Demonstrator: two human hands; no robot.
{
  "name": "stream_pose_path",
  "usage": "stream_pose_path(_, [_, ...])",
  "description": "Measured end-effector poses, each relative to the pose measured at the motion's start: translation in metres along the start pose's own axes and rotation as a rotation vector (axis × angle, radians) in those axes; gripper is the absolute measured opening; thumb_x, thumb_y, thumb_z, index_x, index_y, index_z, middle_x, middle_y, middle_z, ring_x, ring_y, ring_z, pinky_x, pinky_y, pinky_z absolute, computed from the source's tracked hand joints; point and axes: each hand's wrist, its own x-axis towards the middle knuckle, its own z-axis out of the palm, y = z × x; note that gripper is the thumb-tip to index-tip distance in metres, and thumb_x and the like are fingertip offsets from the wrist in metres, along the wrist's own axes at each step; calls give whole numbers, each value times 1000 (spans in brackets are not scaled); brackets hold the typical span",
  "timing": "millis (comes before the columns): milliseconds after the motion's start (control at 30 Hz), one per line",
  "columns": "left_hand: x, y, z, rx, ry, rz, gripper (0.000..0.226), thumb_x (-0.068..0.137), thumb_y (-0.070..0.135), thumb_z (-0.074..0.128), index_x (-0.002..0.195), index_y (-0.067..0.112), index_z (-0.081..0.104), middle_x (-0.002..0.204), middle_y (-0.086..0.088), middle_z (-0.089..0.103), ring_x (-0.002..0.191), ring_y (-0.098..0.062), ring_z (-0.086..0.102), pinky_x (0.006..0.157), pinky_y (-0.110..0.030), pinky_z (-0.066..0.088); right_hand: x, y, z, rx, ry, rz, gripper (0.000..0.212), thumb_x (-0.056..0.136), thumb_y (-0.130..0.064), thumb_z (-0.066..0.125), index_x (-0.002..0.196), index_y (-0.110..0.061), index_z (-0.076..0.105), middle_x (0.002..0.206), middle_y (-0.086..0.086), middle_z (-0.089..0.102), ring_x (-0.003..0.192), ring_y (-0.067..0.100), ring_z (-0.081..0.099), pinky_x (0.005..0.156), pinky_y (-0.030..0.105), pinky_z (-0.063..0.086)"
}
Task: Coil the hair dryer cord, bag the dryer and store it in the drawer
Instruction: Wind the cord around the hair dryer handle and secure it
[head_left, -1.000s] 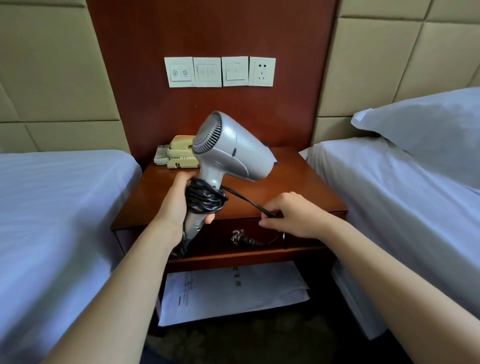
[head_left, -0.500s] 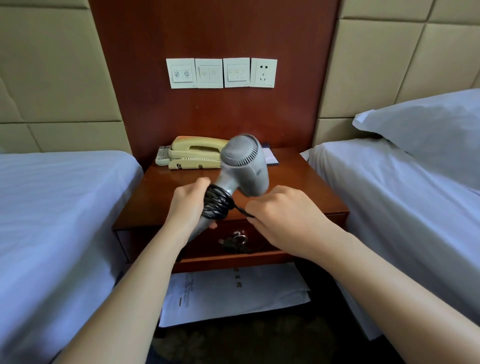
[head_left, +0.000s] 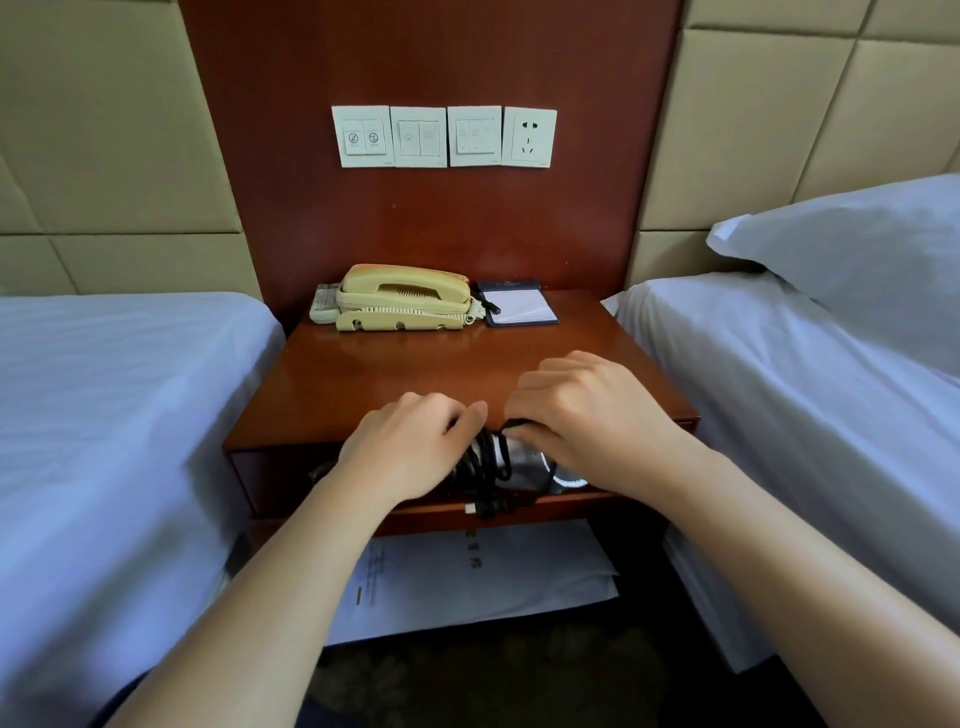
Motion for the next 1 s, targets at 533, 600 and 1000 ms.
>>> stream_pose_path(533, [-4, 6, 3, 177, -28, 22, 60, 78, 77, 34, 72, 23, 57, 64, 5, 57, 64, -20, 58, 58, -32, 43, 0, 5, 1, 153, 46, 154, 33, 69, -36, 76, 88, -20, 54, 90, -6, 55, 81, 17, 47, 68, 26, 30])
stream_pose_path(600, [-4, 9, 4, 178, 20, -5, 51, 84, 68, 35, 80, 23, 59, 67, 4, 56, 70, -25, 58, 63, -33, 42, 1, 8, 0, 269, 71, 362, 42, 73, -36, 74, 107, -22, 52, 100, -6, 54, 86, 15, 49, 66, 30, 37])
stream_pose_path(1000, [-4, 17, 13, 309, 75, 2, 26, 94, 42, 45, 109, 26, 58, 87, -3, 66, 83, -29, 64, 65, -33, 43, -1, 1, 10, 746, -223, 656, 52, 90, -48, 47, 70, -2, 61, 59, 3, 45, 59, 14, 41, 59, 31, 33])
